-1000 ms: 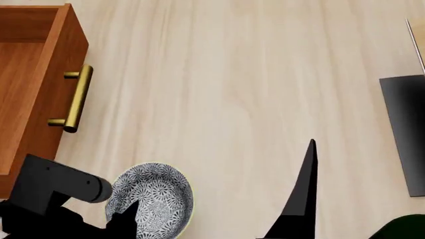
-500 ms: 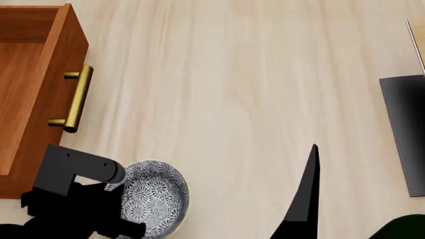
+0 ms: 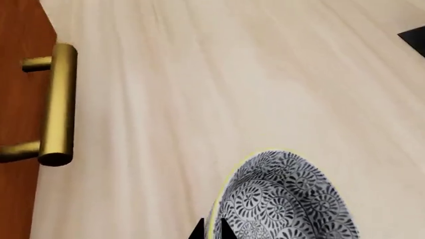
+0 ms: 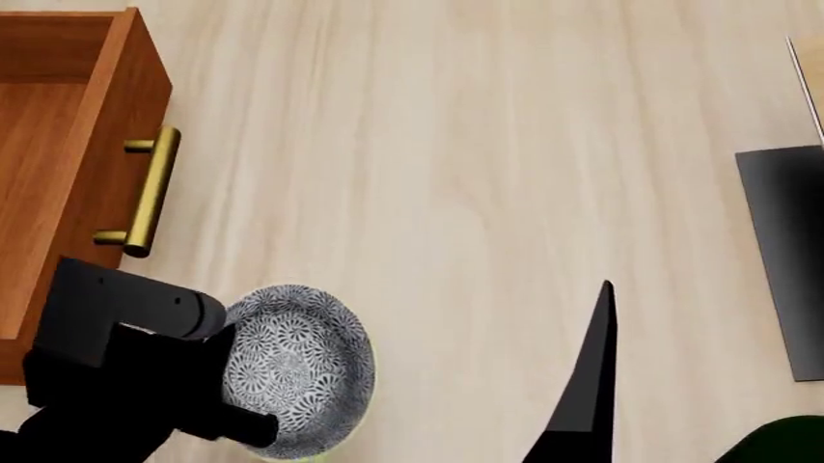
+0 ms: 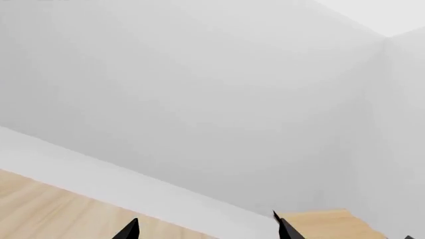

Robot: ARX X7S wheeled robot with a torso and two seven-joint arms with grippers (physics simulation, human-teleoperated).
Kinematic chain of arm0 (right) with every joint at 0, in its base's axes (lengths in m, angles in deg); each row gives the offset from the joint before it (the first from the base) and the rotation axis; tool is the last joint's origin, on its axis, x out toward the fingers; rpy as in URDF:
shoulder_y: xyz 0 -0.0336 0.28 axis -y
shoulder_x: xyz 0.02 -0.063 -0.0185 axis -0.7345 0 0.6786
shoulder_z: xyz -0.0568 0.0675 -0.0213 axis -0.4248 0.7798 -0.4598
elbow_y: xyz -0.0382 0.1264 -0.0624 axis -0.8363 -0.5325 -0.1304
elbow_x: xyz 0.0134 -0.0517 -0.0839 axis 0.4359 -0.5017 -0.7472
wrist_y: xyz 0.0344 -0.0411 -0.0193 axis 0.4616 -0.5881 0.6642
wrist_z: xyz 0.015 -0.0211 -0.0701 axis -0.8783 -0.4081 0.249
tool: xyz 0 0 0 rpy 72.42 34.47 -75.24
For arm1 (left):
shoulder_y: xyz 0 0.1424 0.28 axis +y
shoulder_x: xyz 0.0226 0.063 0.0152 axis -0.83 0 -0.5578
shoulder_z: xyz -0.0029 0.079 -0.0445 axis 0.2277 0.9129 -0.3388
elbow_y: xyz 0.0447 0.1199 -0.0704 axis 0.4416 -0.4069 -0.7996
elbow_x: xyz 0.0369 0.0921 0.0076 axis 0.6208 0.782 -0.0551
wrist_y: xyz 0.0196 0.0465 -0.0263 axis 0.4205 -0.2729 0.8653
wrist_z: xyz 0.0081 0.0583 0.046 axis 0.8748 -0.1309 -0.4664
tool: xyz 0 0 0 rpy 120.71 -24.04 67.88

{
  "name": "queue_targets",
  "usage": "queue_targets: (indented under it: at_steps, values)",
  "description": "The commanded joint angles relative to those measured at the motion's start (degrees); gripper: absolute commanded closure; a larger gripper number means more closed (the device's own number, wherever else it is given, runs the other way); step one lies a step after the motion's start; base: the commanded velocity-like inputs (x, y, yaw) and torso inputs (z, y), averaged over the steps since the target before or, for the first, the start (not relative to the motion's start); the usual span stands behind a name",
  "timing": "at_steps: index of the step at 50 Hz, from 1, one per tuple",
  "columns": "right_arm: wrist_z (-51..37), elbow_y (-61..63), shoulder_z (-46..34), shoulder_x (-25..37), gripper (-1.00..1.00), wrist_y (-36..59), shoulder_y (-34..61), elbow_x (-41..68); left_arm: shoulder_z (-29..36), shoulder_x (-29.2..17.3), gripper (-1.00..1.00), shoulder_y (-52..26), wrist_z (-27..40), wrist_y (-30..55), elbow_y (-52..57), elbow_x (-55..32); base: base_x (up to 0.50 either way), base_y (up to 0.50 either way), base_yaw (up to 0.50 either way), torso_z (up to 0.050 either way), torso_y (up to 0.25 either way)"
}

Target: Put the bowl in the bottom drawer of the cabinet.

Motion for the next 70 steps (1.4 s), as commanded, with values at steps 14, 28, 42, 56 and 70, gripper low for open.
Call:
queue_targets:
  at_steps: [14, 28, 42, 56, 70]
  values:
    - [0.57, -3.54, -2.93, -1.63, -1.0, -2.76, 3.82, 0.36, -11.35, 0.12, 1.0, -13.25, 11.68, 5.7, 9.26, -15.98, 0.0, 0.0, 0.0, 0.0, 0.0]
    - [1.69, -6.2, -1.67, -3.18, -1.0, -3.67, 4.12, 0.48, -16.67, 3.72, 1.0, -23.79, 17.11, 2.19, 0.6, -19.45, 0.0, 0.0, 0.0, 0.0, 0.0]
    - [2.06, -8.31, -1.56, -3.56, -1.0, -5.21, 2.78, -0.66, -17.54, 5.31, 1.0, -28.53, 14.81, -5.04, -9.9, -11.5, 0.0, 0.0, 0.0, 0.0, 0.0]
    - [1.23, -6.23, -1.53, -2.69, -1.0, -3.99, 2.0, -1.16, -19.96, 5.39, 1.0, -29.14, 14.11, -10.92, -19.58, -6.49, 0.0, 0.0, 0.0, 0.0, 0.0]
    - [1.12, -4.46, -1.25, -1.87, -1.0, -2.84, 1.7, -1.05, -22.14, 5.73, 1.0, -28.16, 13.87, -15.71, -25.09, -3.81, 0.0, 0.0, 0.0, 0.0, 0.0]
